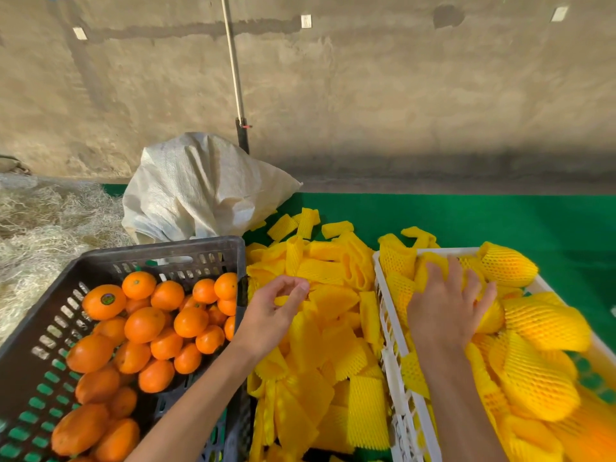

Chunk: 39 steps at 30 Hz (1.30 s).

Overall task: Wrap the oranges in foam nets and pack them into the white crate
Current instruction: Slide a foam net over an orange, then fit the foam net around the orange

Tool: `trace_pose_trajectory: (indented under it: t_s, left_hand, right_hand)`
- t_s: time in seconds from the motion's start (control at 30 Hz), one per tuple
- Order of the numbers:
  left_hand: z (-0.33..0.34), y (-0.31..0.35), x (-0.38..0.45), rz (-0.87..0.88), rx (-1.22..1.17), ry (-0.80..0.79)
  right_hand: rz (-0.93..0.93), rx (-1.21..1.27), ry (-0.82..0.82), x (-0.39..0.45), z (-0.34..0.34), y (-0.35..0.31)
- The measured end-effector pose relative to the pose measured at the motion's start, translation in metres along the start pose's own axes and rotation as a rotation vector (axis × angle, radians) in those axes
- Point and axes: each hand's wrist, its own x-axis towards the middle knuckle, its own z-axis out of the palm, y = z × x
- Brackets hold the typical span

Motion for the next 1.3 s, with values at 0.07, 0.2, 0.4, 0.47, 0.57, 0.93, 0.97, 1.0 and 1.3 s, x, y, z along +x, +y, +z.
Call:
trace_pose_trajectory:
  t_s: [0.07,0.2,0.4,0.47,0.57,0.93,0.97,1.0,1.3]
  left_hand:
    - [0.000,0.000,0.000,0.008,-0.007,0.015]
    - [-0.002,0.003,0.001,0.030,-0.084,0.131]
    - [-0.004,0.002,0.003,0.004,-0.200,0.233]
    - [-0.003,0.002,0.004,0.003,-0.206,0.234]
    - [-0.002,0.001,0.004,0.006,-0.212,0.236]
    - [-0.003,0.004,0.003,0.001,-0.213,0.252]
    - [-0.003,0.005,0.003,0.012,-0.193,0.257]
    - [-0.003,0.005,0.002,0.022,-0.169,0.249]
    - [0.004,0.007,-0.007,0.027,0.211,0.122]
  right_hand:
    - [0.046,-0.131,-0.129,-0.004,0.005,-0.002]
    - [-0.142,0.112,0.099,-0.004,-0.002,-0.011]
    - [-0.582,0.211,-0.474,-0.049,0.026,-0.070]
    - [-0.662,0.042,-0.623,-0.065,0.049,-0.082]
    - [-0.683,0.011,-0.705,-0.077,0.075,-0.090]
    - [-0.613,0.365,-0.188,-0.055,0.053,-0.086]
    - [-0.517,0.582,-0.140,-0.053,0.045,-0.085]
    - [-0.400,0.819,-0.122,-0.052,0.038,-0.084]
    - [0.100,1.417,-0.646,-0.058,0.018,-0.081]
